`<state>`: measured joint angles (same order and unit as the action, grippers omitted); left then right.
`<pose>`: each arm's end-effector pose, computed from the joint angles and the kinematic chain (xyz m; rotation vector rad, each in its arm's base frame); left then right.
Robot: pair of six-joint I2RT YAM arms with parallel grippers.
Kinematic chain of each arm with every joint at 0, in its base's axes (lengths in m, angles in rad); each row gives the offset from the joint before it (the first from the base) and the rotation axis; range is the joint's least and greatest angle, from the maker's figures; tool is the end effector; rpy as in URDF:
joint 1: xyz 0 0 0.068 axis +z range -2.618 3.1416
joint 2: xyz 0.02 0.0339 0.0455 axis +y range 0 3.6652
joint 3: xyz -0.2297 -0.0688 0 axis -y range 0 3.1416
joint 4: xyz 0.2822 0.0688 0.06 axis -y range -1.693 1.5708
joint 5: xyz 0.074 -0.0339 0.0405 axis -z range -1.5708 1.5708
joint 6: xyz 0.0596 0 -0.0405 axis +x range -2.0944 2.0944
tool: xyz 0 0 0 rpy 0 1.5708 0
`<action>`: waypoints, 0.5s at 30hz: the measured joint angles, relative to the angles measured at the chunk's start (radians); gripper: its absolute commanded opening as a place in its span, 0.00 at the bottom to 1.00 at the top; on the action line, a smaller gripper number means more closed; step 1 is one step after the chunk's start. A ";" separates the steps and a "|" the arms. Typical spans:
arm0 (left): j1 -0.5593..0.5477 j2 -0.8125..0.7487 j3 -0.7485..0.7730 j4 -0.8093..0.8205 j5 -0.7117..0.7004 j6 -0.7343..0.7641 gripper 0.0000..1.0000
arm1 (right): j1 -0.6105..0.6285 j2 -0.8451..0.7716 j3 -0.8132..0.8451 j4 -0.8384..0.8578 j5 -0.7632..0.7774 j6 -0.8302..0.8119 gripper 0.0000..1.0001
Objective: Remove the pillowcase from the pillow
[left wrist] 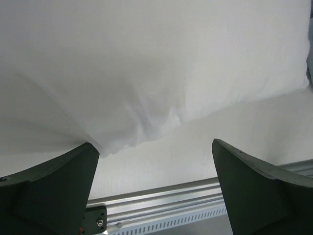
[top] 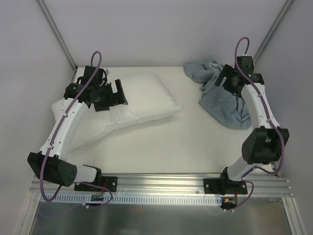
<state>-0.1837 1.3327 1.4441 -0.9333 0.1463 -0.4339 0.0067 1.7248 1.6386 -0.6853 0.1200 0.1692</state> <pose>0.3230 -0.0688 0.3303 -0.2339 2.4212 -0.4602 0.4371 -0.0042 0.2831 0.2486 2.3227 -0.0531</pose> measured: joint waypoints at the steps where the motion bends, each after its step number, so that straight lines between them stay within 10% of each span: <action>1: -0.022 0.000 0.006 0.002 -0.001 -0.003 0.99 | 0.006 -0.060 -0.037 -0.002 0.004 -0.006 0.96; 15: -0.258 -0.172 0.004 0.077 -0.043 -0.052 0.99 | 0.322 -0.669 -0.594 0.005 0.132 -0.026 0.96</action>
<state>-0.4416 1.1610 1.4483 -0.8566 0.1036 -0.4858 0.3286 1.0561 1.0443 -0.6800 0.2520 0.1436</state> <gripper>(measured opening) 0.985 0.967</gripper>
